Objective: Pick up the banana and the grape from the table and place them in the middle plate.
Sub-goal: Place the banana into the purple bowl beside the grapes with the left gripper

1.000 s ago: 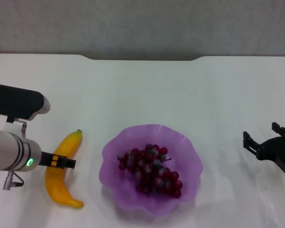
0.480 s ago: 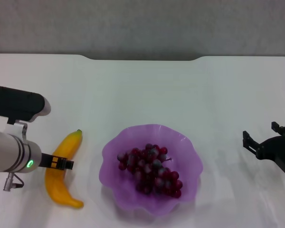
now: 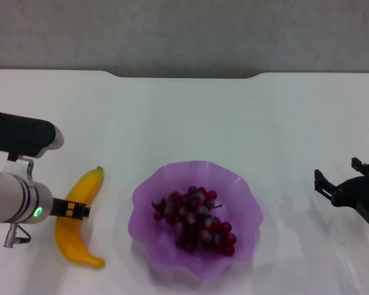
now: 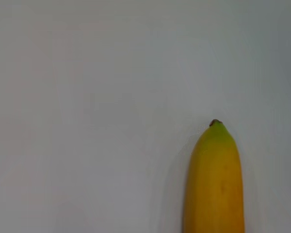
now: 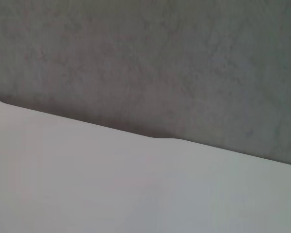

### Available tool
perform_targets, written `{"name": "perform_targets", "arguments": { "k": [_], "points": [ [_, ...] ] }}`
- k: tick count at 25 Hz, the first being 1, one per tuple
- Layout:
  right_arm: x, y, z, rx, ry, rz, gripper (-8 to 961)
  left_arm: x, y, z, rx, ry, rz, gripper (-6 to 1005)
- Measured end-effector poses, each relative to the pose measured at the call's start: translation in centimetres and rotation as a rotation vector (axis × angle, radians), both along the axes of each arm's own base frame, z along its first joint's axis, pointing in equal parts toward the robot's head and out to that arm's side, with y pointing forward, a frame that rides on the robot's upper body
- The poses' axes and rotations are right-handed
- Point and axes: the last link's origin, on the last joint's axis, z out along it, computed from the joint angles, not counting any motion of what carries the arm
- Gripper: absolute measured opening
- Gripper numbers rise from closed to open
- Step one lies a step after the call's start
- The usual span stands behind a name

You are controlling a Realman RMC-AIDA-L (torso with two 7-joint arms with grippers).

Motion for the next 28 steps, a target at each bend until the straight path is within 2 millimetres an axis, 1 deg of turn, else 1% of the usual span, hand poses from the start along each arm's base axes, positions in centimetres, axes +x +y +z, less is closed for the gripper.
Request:
{"name": "perform_targets", "arguments": {
  "k": [2,3,4,7,9,12,15,19,24,28],
  "points": [
    [0.1,-0.1,0.0,0.0,0.0,-0.002,888,0.2,-0.1,0.2,0.004,-0.008,-0.002,532],
    [0.1,-0.1,0.0,0.0,0.0,-0.003,888,0.6,-0.2,0.9,0.017,-0.019,-0.002,496],
    [0.1,-0.1,0.0,0.0,-0.001,-0.004,889,0.6,-0.2,0.9,0.017,-0.019,-0.002,496],
    [0.4,-0.2,0.1,0.0,-0.005,-0.009,889,1.9,-0.2,3.5,0.072,-0.061,-0.043,496],
    [0.4,-0.2,0.1,0.0,-0.005,-0.01,888,2.9,-0.6,5.0,0.109,-0.131,-0.1,496],
    [0.4,-0.2,0.1,0.0,-0.005,-0.01,888,4.4,-1.1,5.6,0.131,-0.281,-0.201,496],
    [0.4,-0.2,0.1,0.0,-0.005,-0.01,888,5.7,-1.7,5.1,0.091,-0.433,-0.259,496],
    [0.4,-0.2,0.1,0.0,-0.006,-0.009,888,7.2,-2.4,3.9,0.022,-0.519,-0.302,495],
    [0.5,-0.3,0.0,-0.006,-0.009,-0.018,888,9.8,-3.4,0.4,-0.085,-0.552,-0.344,495],
    [0.6,-0.3,0.0,-0.007,-0.01,-0.019,889,10.5,-3.5,-1.5,-0.113,-0.583,-0.34,495]
  ]
}}
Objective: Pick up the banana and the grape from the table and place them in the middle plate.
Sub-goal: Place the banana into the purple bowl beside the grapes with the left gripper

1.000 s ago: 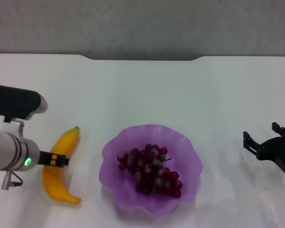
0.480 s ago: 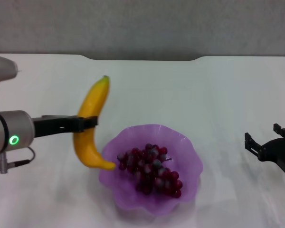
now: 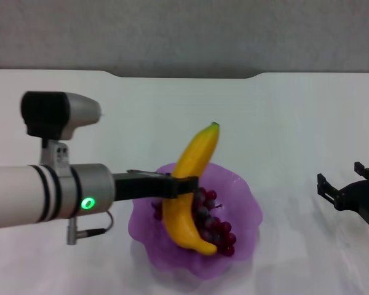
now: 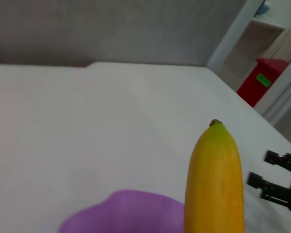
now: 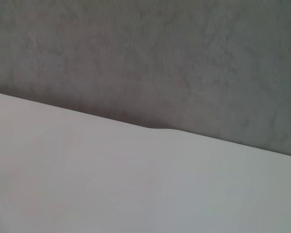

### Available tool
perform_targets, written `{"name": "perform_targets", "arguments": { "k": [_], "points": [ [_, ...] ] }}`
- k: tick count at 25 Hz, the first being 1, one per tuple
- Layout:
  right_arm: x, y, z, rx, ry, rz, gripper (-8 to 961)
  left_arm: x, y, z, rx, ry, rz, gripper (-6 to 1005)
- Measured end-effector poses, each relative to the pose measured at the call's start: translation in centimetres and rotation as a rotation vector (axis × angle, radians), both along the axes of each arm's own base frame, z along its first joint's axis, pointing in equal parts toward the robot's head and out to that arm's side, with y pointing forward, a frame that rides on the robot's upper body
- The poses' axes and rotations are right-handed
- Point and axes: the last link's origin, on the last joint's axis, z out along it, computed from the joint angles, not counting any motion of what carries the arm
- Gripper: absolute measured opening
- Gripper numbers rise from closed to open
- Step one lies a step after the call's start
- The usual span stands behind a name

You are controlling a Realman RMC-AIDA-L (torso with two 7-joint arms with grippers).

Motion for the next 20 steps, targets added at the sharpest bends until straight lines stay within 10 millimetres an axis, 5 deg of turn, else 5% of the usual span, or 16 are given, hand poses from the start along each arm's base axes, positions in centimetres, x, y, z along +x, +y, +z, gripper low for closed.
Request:
{"name": "perform_targets", "arguments": {
  "k": [8,20],
  "points": [
    [-0.5,0.2,-0.3,-0.01,0.001,0.023,889,2.1,1.2,-3.5,-0.06,-0.011,-0.04,496],
    [-0.8,0.2,-0.5,-0.015,0.002,0.03,888,0.7,2.6,-4.4,-0.029,-0.052,0.043,503]
  ]
}}
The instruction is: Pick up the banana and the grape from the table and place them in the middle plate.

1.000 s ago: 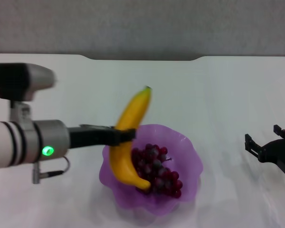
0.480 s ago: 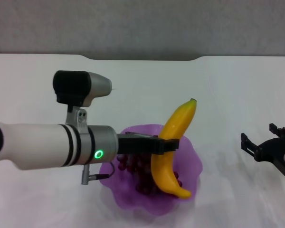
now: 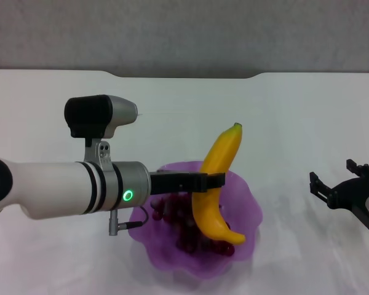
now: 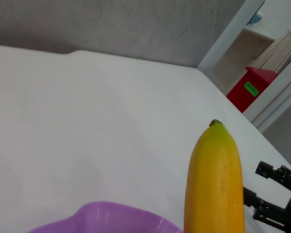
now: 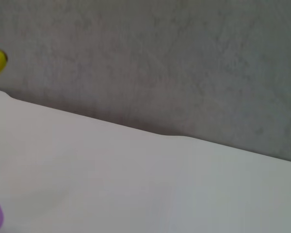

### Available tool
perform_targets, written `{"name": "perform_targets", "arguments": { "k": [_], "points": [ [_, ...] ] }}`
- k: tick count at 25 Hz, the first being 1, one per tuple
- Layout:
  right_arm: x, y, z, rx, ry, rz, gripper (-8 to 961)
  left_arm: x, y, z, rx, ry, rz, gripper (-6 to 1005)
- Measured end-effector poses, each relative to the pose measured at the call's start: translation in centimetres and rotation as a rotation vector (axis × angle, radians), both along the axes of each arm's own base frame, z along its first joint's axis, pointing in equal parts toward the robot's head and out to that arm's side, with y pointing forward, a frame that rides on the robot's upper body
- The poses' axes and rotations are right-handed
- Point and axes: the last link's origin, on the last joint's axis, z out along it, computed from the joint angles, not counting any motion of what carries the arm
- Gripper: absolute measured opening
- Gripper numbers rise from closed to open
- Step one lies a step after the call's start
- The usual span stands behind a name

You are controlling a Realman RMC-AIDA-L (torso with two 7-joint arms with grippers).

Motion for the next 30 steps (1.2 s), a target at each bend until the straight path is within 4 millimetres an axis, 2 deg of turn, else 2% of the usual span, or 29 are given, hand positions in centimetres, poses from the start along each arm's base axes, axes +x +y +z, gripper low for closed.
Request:
{"name": "perform_targets", "arguments": {
  "k": [10,15,19,22,24,27,30],
  "points": [
    [-0.1,0.0,0.0,-0.001,0.0,0.003,889,-1.0,0.1,-0.2,0.013,0.033,-0.009,508],
    [0.0,0.1,0.0,-0.001,-0.002,0.003,888,-1.7,0.4,1.1,0.062,0.039,-0.017,685],
    [0.1,0.0,0.1,0.0,-0.002,0.0,888,-2.8,1.0,4.6,0.19,0.041,-0.052,903],
    [0.0,0.0,0.0,-0.001,-0.001,0.002,888,-4.5,1.0,8.1,0.336,0.049,-0.048,903],
    [-0.1,0.0,0.0,-0.002,-0.001,0.004,888,-6.4,0.8,10.2,0.45,0.073,-0.021,903],
    [-0.6,0.1,-0.3,-0.013,0.005,0.019,888,-9.5,0.2,12.1,0.608,0.162,0.031,903],
    [-1.2,0.2,-0.6,-0.018,0.016,0.037,889,-12.6,-0.7,12.3,0.697,0.287,0.091,903]
  ]
}}
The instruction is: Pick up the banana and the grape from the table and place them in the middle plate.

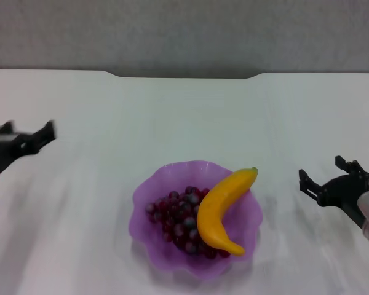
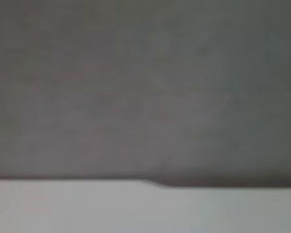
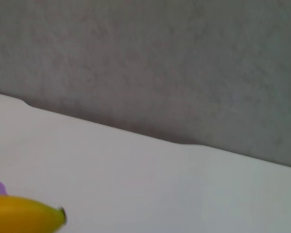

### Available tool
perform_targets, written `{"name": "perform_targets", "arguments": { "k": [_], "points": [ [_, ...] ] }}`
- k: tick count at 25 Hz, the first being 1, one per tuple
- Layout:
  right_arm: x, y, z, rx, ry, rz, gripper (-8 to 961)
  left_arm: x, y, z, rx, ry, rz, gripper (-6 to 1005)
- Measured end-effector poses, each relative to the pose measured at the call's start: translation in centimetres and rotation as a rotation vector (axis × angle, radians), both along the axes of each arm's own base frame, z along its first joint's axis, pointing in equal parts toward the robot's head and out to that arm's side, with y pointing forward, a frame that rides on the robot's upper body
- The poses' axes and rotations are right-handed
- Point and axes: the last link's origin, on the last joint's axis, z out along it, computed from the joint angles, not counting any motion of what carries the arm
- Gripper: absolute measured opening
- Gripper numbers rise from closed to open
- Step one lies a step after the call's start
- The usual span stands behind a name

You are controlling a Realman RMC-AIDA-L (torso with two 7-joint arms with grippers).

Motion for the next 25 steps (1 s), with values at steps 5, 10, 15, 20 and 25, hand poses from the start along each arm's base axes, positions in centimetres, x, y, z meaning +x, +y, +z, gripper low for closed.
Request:
{"name": "perform_targets", "arguments": {
  "k": [5,10,15,20,25],
  "points": [
    [-0.3,0.1,0.0,0.005,0.008,0.013,889,-2.7,0.0,-2.1,0.029,0.105,0.123,903],
    [-0.6,0.2,-0.1,0.002,0.011,0.022,889,-4.9,0.6,-3.5,0.053,0.273,0.226,903],
    [-0.7,0.3,-0.1,0.002,0.012,0.024,888,-5.6,-0.9,-2.9,0.273,0.377,0.201,903],
    [-0.6,0.2,-0.1,0.0,0.007,0.024,889,-4.9,-3.3,-3.0,0.408,0.225,-0.026,903],
    [-0.8,0.2,0.0,0.013,0.012,0.043,889,-3.8,-4.2,-3.2,0.414,0.063,-0.182,903]
  ]
}}
